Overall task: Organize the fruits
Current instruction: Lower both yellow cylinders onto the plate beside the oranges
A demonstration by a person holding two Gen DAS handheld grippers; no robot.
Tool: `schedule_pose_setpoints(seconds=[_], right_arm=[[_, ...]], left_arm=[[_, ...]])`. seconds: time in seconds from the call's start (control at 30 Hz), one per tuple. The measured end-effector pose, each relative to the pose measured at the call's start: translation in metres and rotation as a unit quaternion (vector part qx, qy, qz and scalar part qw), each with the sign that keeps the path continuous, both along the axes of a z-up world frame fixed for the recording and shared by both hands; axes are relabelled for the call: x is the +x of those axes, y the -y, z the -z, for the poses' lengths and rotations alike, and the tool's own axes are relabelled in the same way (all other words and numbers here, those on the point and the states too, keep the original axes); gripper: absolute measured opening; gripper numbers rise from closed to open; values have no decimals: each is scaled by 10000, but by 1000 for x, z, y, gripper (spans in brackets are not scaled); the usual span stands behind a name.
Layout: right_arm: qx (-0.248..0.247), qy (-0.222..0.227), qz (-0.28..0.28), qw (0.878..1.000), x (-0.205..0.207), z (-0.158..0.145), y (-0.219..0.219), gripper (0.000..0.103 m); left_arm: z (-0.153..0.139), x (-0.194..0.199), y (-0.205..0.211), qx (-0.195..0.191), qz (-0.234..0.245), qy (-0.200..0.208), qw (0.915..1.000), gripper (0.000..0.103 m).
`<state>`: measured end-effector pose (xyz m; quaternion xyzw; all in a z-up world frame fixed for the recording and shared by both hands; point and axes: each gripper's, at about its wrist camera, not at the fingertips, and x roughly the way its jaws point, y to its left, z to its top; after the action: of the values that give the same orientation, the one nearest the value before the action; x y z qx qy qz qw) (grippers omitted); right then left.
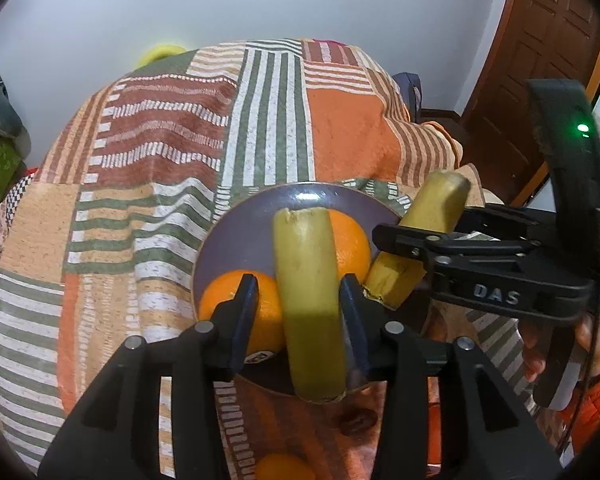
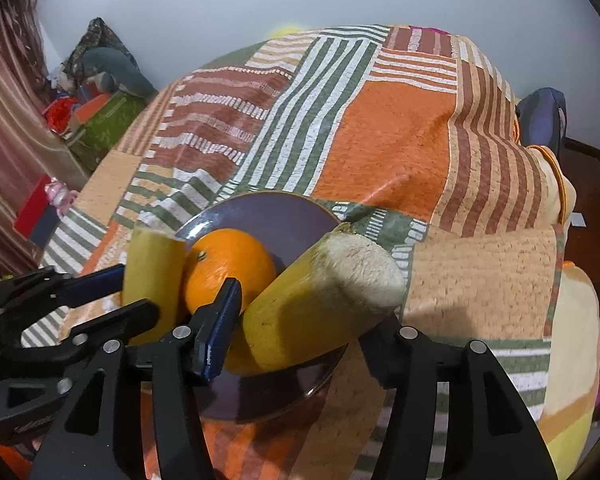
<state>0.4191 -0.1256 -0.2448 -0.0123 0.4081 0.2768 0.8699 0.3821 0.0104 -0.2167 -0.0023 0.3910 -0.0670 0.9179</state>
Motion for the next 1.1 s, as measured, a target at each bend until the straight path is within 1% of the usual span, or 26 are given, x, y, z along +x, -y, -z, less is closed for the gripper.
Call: schedule_pose_setpoints(seconds=[0.1,0.23,0.37,0.5,0.6,0.67,0.7,0.73,0.83,0.97,1.1], right_arm=[[-266,111,-109,9995,1,-1,-9,55],[-453,214,-221,9985,4,-5,-13,55],[-498,151,-230,9984,3,-4,-11,56],[-535,164,-274,9981,-10,-2,-9,62],[-531,189,-352,9978,-20,-2,-8,65],[-548,96,-466,9974,-24,0,-10,67],[-574,56,-504,9971,-26,2,-11,70],[-655,4,-579,9962,-29,5,-12,71],[-848,-56,-675,9941,-37,12,-16,72],[-816,12,-785,9936,-51,8,-16,72],[-632,245,-693,9953,-70,-11,-10,72]], left_arm=[[-5,-4,-5,0,-53,89,9999,48],[-9,-7,-11,-24,-129,159,9998,50],[-10,-9,-16,-46,-176,189,9997,51],[-9,-15,-17,19,-181,217,9996,51],[-9,-22,-18,46,-174,199,9996,52],[-8,-26,-18,42,-174,187,9997,53],[-9,-30,-19,39,-175,187,9997,53],[-9,-31,-20,41,-182,189,9996,53],[-10,-38,-21,46,-197,207,9996,53],[-12,-47,-23,51,-224,221,9995,54],[-20,-63,-25,55,-211,307,9993,54]])
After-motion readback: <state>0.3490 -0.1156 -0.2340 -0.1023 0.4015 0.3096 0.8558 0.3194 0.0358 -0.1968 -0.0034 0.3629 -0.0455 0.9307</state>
